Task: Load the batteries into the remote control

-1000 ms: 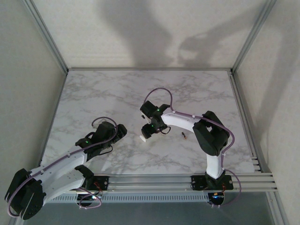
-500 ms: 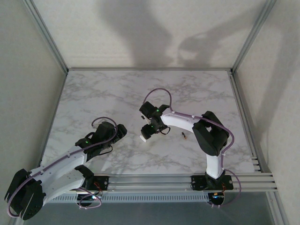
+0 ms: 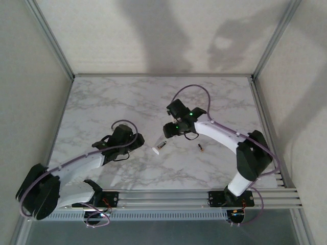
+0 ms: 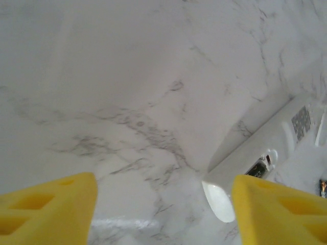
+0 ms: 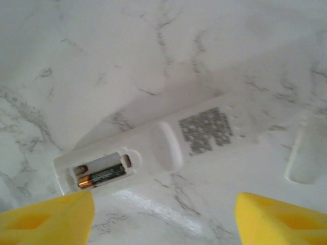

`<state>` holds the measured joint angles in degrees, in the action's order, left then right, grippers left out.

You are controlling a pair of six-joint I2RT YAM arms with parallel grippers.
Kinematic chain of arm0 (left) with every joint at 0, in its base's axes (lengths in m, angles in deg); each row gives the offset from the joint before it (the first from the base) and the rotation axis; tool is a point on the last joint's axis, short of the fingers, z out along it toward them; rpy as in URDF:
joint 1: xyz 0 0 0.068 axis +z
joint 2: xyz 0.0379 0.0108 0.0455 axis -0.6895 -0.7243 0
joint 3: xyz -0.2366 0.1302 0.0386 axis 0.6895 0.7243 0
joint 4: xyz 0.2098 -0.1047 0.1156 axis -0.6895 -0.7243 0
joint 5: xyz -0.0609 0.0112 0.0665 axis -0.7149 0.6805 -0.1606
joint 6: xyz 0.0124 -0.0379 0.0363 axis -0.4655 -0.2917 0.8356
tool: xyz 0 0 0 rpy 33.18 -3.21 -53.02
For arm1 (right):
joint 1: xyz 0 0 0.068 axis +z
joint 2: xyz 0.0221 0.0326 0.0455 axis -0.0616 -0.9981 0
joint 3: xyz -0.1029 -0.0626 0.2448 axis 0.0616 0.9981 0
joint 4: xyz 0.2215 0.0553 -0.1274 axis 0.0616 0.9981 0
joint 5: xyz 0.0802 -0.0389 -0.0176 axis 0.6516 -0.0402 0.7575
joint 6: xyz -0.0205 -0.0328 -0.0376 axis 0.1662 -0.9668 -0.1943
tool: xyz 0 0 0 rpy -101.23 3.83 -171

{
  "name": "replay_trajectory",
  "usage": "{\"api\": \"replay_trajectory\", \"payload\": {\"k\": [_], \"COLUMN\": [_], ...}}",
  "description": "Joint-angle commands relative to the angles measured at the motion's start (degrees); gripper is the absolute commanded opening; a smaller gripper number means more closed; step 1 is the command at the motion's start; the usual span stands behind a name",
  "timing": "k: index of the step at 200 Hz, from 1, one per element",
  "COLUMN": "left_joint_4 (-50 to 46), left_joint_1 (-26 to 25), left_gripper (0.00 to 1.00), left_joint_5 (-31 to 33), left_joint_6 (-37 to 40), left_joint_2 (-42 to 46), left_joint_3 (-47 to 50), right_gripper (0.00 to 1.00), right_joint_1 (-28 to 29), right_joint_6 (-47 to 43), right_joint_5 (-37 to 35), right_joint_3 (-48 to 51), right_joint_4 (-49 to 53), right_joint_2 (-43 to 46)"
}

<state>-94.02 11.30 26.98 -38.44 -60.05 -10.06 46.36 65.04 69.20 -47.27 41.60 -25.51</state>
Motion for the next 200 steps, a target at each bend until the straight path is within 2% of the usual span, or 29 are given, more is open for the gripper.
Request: {"api": "replay_trajectory", "payload": {"k": [1, 24, 72, 100, 148, 162, 200], "left_joint_4": [3.6, 5.0, 6.8, 7.2, 4.7, 4.2, 3.3], "left_joint_1": [0.0, -0.8, -4.4, -6.1, -6.3, -6.3, -6.3], "left_gripper": [0.59, 0.53, 0.53, 0.55, 0.67, 0.73, 0.79], "left_joint_5": [-4.9, -7.4, -10.1, -9.9, -7.5, -7.1, -6.4], "left_joint_6": [4.4, 6.0, 7.3, 6.6, 6.4, 6.2, 5.8], "left_joint_2": [-4.8, -9.9, -17.9, -19.7, -18.5, -18.0, -16.3], "left_joint_3": [-3.9, -6.4, -9.5, -10.3, -11.0, -10.9, -10.5], "right_gripper": [0.65, 0.57, 0.47, 0.46, 0.46, 0.47, 0.48], "right_joint_1": [-2.8, -5.4, -10.0, -12.6, -15.4, -15.6, -15.8], "right_joint_6": [3.9, 5.3, 8.2, 8.7, 7.9, 7.6, 7.0], "right_joint_5": [-2.4, -3.2, -3.1, -2.4, 3.0, 3.6, 5.1], "right_joint_3": [5.2, 10.4, 19.4, 21.9, 22.4, 21.6, 19.5], "right_joint_4": [1.2, 1.7, 1.2, -0.1, -4.7, -5.6, -7.4], "right_joint_2": [3.5, 6.9, 12.1, 12.1, 8.7, 7.1, 2.5]}}
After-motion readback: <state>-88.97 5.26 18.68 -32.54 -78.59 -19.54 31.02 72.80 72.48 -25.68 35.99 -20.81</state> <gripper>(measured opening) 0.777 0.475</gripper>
